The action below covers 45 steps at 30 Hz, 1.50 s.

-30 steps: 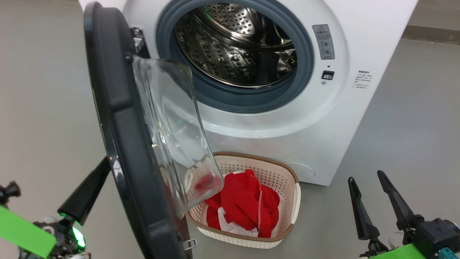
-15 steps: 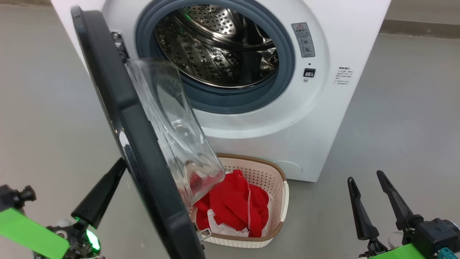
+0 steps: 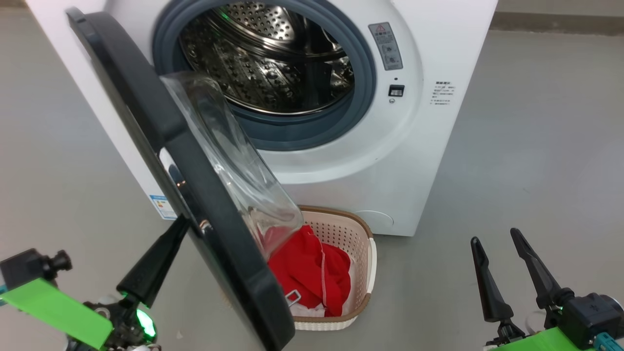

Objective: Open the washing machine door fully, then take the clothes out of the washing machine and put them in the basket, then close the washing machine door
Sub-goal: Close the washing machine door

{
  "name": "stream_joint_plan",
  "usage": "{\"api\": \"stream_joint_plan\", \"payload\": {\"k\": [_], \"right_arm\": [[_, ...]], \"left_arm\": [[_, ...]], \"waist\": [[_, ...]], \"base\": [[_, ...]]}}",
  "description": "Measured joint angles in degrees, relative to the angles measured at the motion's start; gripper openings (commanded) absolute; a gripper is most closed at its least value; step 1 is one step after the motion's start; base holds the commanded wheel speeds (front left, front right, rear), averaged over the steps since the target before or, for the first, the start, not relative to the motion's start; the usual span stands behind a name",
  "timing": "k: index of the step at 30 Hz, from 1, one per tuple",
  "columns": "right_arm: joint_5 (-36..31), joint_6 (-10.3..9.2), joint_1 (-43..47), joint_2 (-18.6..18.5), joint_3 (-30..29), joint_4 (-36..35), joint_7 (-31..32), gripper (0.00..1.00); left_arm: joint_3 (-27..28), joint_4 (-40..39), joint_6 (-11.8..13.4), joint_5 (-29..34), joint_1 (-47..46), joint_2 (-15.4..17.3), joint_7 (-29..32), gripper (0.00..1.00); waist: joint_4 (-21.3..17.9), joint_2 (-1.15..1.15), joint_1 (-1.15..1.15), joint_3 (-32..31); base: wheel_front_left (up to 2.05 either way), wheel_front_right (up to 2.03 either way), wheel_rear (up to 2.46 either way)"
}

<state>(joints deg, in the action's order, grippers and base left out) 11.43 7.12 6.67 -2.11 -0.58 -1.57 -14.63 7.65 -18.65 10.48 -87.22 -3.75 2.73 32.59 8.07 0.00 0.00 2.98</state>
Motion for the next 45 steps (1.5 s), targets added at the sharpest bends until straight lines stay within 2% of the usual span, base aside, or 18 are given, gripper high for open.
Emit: {"api": "stream_joint_plan", "payload": {"k": [32,45], "right_arm": [[0.2,0.0,-3.1,0.0,0.9,0.6,0.0,1.0],[0.2,0.0,-4.7,0.0,1.3,0.6,0.0,1.0]], "left_arm": [[-7.4,10.7,-3.5,-4.7,-13.6,-0.2,-8.5,0.0],[-9.9,16.8,-6.1,-4.6,-20.7,-0.5,-12.5,0.0]], "waist": [[-7.8,0.0,0.0,4.0],[-10.4,0.0,0.0,6.1]], "base": [[0.0,0.0,0.0],[0.0,0.0,0.0]]}}
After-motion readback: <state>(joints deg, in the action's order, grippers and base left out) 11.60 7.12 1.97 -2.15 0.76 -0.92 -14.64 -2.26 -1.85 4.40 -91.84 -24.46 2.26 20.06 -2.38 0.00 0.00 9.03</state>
